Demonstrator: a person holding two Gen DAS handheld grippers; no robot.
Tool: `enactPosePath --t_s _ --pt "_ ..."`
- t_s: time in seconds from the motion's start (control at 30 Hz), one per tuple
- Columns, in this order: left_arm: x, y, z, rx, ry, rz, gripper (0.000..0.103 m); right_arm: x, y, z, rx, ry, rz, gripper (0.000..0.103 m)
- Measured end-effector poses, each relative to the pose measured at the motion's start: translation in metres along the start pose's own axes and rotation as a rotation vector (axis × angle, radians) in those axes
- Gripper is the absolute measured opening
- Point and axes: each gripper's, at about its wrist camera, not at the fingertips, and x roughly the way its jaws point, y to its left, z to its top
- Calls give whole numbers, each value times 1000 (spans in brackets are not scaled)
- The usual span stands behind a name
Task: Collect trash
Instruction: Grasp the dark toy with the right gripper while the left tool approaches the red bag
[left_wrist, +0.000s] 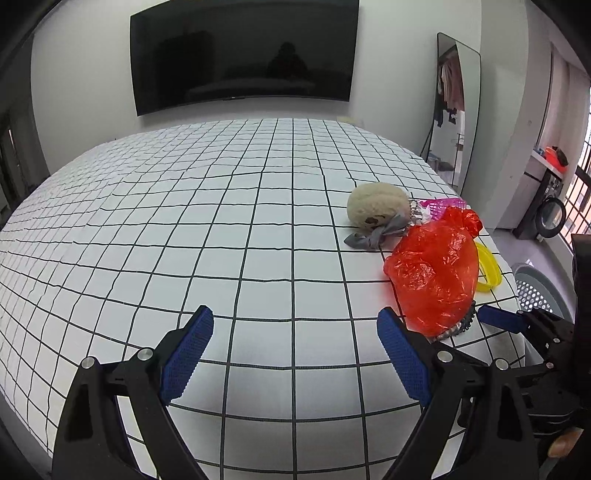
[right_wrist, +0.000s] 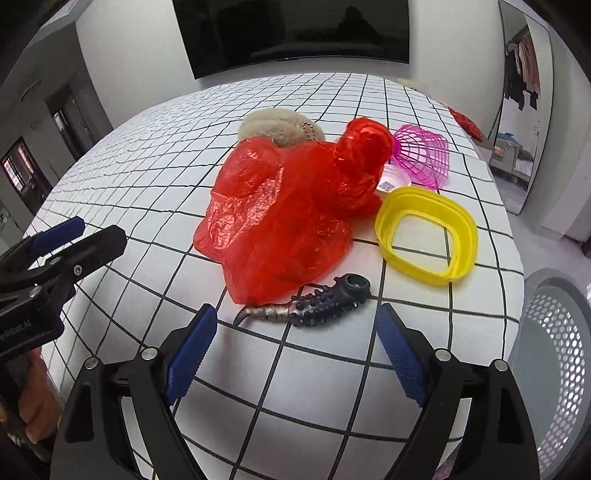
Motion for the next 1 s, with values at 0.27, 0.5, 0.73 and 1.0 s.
enactPosePath --t_s 0.27,0.5,0.73,1.0 --pt "3 -1 -2 1 11 0 88 5 2 4 -42 4 -53 84" --pt "1 -2 -3 1 15 0 88 4 7 0 -76 -8 -65 73" --pt "-2 -9 -3 7 18 -18 88 -6 1 -8 -30 -17 -44 69" --pt "-8 -28 -1 35 19 -69 88 -27 -16 -22 48 -47 -50 69"
